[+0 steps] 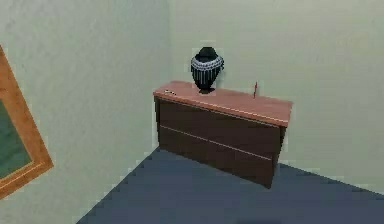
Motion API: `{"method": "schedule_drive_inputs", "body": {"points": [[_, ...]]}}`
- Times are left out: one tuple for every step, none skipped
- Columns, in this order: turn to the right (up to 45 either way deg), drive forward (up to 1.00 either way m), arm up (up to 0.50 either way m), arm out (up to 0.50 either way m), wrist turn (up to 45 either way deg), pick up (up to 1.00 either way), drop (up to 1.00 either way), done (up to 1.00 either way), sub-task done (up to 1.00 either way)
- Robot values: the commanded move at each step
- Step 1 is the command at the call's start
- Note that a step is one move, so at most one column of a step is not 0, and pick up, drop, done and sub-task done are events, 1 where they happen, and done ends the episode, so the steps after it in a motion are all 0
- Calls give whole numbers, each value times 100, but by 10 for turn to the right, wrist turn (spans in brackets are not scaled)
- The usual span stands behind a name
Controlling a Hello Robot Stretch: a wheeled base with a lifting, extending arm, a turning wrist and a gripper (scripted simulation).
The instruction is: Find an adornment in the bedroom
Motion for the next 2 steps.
{"method": "schedule_drive_inputs", "body": {"points": [[240, 0, 0, 0, 0, 0, 0, 0, 0], [0, 65, 0, 0, 0, 0, 0, 0, 0]]}}
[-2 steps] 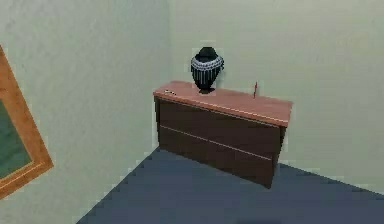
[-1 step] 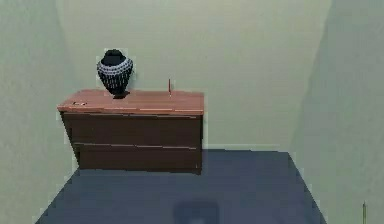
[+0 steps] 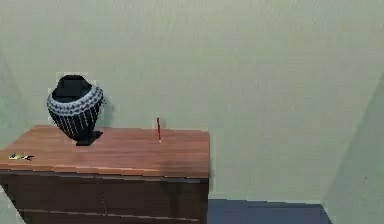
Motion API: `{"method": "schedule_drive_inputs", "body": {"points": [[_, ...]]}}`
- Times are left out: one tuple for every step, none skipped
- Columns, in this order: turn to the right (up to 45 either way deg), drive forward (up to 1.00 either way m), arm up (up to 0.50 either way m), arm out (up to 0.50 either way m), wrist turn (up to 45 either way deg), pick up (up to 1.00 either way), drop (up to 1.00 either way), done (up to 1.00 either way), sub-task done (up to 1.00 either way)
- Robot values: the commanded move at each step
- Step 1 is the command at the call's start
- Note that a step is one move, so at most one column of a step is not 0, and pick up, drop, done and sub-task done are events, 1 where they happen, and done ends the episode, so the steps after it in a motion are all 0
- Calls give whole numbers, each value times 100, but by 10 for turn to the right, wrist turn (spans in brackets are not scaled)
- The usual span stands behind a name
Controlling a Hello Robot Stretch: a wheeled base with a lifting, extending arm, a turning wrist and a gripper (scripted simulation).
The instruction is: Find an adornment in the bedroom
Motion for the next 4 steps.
{"method": "schedule_drive_inputs", "body": {"points": [[240, 0, 0, 0, 0, 0, 0, 0, 0], [0, 30, 0, 0, 0, 0, 0, 0, 0], [-450, 0, 0, 0, 0, 0, 0, 0, 0], [-210, 0, 0, 0, 0, 0, 0, 0, 0]]}}
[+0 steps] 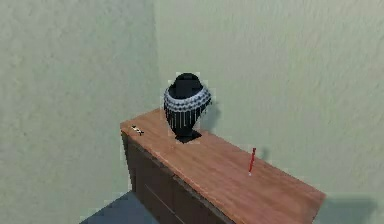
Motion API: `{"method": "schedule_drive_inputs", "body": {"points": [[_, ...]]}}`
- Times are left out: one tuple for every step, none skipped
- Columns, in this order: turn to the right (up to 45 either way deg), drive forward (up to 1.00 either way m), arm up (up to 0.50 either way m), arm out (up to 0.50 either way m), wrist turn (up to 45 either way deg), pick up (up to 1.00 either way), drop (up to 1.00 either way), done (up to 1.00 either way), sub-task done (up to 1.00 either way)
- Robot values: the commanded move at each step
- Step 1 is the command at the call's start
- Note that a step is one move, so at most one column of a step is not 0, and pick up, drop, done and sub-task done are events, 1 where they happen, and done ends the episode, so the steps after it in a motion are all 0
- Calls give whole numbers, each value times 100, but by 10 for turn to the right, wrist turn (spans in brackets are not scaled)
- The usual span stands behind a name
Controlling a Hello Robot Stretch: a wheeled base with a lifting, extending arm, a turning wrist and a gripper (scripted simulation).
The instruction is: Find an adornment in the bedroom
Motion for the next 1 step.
{"method": "schedule_drive_inputs", "body": {"points": [[0, 0, 0, 0, 0, 0, 0, 100, 0]]}}
